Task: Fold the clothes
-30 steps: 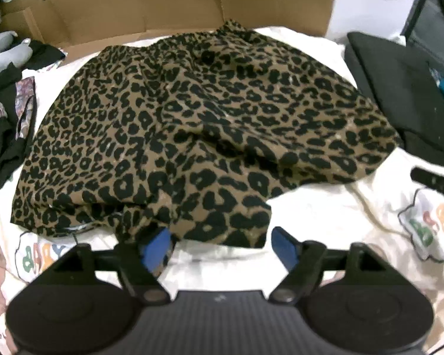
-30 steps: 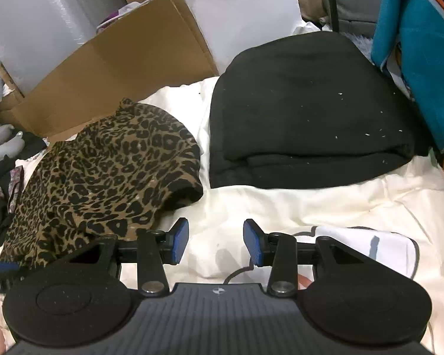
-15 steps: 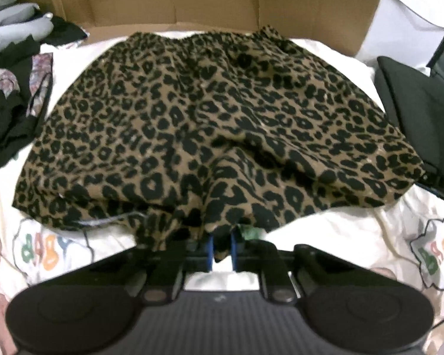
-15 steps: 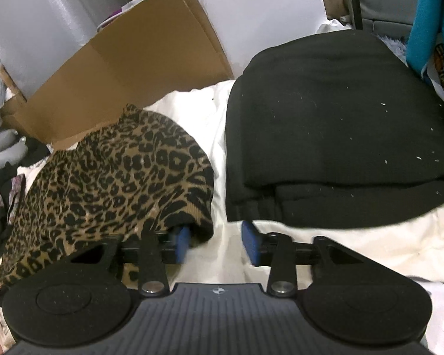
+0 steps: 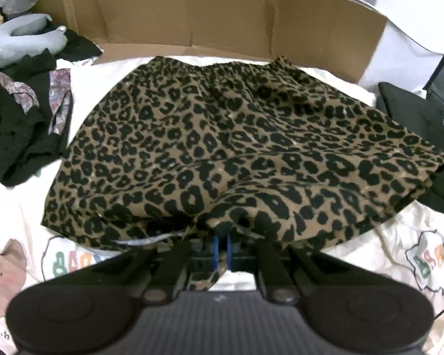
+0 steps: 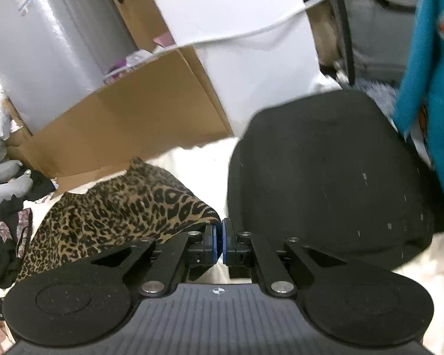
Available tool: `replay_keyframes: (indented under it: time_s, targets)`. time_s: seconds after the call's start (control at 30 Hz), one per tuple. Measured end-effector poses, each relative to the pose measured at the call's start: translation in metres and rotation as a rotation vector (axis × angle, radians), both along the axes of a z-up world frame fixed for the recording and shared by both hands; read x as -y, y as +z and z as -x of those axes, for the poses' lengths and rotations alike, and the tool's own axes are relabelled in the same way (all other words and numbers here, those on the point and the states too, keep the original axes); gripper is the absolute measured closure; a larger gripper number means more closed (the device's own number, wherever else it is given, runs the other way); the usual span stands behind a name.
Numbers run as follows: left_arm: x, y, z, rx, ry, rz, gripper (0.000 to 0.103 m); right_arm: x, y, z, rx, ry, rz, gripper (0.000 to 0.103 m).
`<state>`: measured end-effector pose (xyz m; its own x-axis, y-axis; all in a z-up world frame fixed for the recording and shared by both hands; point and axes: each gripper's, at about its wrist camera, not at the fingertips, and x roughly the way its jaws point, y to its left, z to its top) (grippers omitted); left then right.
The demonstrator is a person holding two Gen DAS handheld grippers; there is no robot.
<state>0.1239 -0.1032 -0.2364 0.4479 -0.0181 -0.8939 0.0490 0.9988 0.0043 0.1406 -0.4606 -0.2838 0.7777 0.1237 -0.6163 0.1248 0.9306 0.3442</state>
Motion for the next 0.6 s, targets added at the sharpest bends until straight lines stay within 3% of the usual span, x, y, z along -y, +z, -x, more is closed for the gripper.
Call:
replay_keyframes:
  time_s: [0.17, 0.4, 0.53, 0.6]
  targets:
    - [0.000, -0.013, 0.003, -0.029, -0.027, -0.001, 0.099, 0.002, -0.006, -0.005, -0.046, -0.014, 0.047, 0.102]
    - [0.008, -0.055, 0.020, -0.132, -0.071, 0.011, 0.099, 0.010, -0.034, -0.005, -0.128, -0.031, 0.060, 0.101]
    - [0.009, -0.075, 0.029, -0.207, -0.102, 0.004, 0.097, 0.017, -0.048, 0.001, -0.167, -0.064, 0.043, 0.085]
    - [0.004, -0.075, 0.033, -0.230, -0.106, 0.011, 0.093, 0.020, -0.049, 0.009, -0.170, -0.087, 0.026, 0.084]
